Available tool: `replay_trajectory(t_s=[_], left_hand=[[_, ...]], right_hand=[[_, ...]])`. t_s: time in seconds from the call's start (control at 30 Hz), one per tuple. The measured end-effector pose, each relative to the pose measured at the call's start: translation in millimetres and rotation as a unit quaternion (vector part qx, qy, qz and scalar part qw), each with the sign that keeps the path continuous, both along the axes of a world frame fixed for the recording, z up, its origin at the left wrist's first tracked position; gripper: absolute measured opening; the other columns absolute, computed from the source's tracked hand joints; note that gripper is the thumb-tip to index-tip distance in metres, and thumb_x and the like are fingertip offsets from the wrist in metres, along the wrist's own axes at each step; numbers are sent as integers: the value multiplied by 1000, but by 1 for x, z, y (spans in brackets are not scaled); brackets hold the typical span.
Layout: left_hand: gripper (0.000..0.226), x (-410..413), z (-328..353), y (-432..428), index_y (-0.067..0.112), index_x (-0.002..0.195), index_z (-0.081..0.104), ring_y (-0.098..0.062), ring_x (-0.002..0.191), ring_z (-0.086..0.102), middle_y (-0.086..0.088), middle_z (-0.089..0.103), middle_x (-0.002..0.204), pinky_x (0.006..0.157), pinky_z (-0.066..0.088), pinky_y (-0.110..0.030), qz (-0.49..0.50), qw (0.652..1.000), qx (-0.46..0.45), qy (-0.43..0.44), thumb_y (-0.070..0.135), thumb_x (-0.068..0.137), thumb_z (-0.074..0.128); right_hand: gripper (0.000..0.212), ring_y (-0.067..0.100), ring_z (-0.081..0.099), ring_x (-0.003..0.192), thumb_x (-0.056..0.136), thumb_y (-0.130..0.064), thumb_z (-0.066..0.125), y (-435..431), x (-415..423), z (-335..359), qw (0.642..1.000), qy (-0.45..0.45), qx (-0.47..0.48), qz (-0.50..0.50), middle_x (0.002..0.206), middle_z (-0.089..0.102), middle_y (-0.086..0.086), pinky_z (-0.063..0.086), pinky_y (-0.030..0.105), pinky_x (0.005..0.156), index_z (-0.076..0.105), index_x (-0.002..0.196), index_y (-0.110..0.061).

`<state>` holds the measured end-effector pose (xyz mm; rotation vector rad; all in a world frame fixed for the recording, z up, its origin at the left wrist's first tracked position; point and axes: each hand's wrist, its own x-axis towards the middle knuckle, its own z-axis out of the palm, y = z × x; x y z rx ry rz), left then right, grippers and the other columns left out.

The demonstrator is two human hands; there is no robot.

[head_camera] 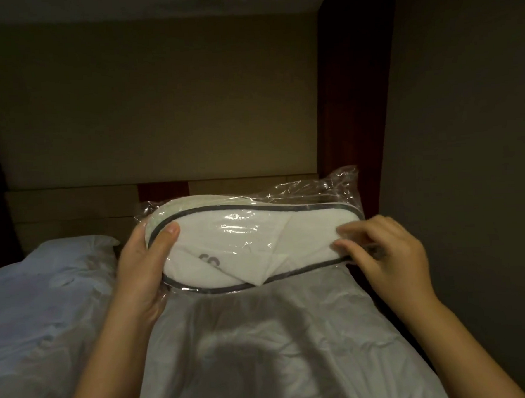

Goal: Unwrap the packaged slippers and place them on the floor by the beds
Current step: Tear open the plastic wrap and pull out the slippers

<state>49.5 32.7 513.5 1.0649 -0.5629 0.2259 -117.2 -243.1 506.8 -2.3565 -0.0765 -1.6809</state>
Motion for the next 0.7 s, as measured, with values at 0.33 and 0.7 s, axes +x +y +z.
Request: replay_trajectory(t_s=[0.33,0.7], left_hand=[[23,6,-5,14,37,94,75,-7,80,73,7,78,90,59,58,-24,-18,999,-24,31,19,88,62],[27,1,-3,12,33,94,74,-7,77,73,6,78,87,61,58,-23,3,1000,-21,-5,9,90,60]], right_hand=[[17,6,58,64,93,-21,59,-25,-6,9,928,-132,331,106,71,63,-9,51,34,63,62,80,-32],[32,1,57,87,85,2,56,-26,-17,15,986,-73,148,-16,94,62,-4,45,14,72,69,87,-27]])
